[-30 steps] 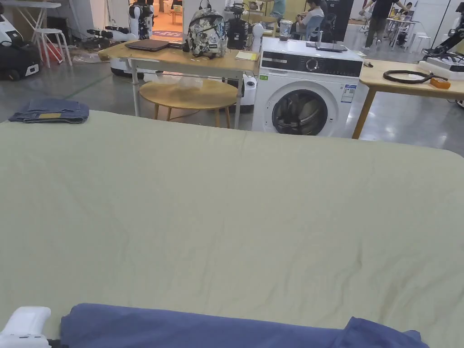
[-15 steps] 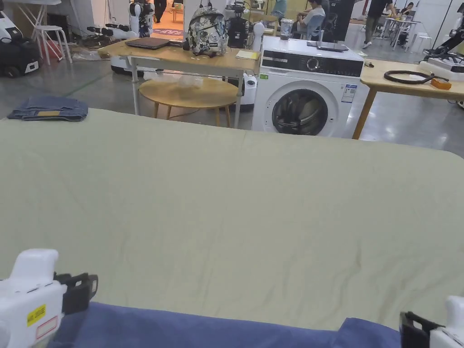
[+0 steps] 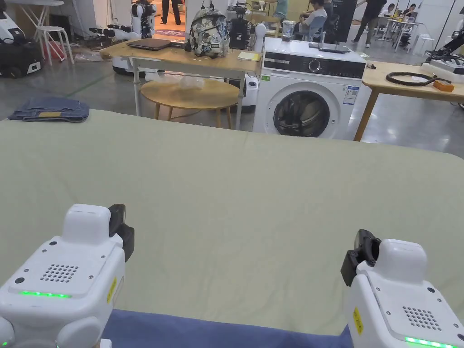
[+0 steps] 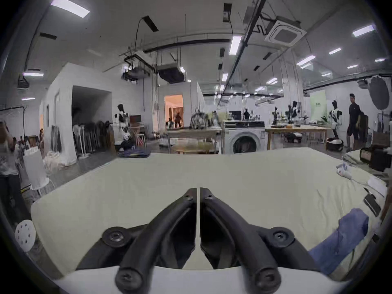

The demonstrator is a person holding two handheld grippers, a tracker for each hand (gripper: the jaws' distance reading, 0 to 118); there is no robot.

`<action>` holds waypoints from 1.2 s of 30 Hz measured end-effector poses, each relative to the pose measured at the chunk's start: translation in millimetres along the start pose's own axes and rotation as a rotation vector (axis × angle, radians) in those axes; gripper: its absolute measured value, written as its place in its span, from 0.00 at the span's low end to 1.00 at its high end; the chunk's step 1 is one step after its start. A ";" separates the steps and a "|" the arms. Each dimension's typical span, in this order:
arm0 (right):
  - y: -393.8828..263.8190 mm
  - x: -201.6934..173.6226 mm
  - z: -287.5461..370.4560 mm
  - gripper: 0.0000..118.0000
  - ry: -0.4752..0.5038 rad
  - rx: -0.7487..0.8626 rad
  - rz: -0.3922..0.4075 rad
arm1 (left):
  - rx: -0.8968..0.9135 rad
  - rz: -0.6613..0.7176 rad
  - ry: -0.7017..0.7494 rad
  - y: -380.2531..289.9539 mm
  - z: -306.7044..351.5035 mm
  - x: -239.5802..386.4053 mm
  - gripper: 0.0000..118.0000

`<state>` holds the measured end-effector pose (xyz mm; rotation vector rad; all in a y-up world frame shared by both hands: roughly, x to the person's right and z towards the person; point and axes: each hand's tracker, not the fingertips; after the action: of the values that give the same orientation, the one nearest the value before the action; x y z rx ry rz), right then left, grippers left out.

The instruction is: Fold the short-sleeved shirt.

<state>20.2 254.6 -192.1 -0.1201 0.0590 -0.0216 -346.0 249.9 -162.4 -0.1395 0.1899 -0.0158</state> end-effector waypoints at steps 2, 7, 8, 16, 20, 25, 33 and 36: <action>-0.1 -3.6 -4.9 0.00 0.008 0.000 -0.010 | -0.007 0.005 -0.009 3.4 -0.8 -1.7 0.00; -3.7 -13.0 -7.9 0.00 0.015 0.005 0.004 | -0.058 -0.005 -0.015 4.9 -1.6 -14.1 0.00; -4.1 -14.3 -8.5 0.00 0.010 0.005 0.007 | -0.109 -0.014 -0.038 4.6 -2.6 -20.9 0.00; -12.9 -19.4 -20.3 0.00 0.029 -0.033 0.032 | -0.500 0.105 -0.162 -15.1 -15.7 -110.9 0.00; -18.9 -23.2 -25.6 0.00 0.050 -0.062 0.044 | -0.673 0.283 -0.291 -46.1 -28.5 -161.7 0.12; -26.0 -29.5 -28.9 0.00 0.070 -0.091 0.053 | -0.852 0.391 -0.370 -75.0 -42.5 -193.9 0.48; -33.7 -34.4 -30.2 0.00 0.088 -0.127 0.066 | -0.984 0.667 -0.554 -117.1 -60.1 -207.2 0.48; -35.0 -35.4 -29.8 0.00 0.090 -0.132 0.076 | -1.064 0.711 -0.578 -148.3 -77.0 -213.8 0.48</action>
<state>-17.5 217.3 -215.4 -0.2492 0.1552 0.0528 -570.9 98.7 -176.5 -1.1140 -0.3601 0.8373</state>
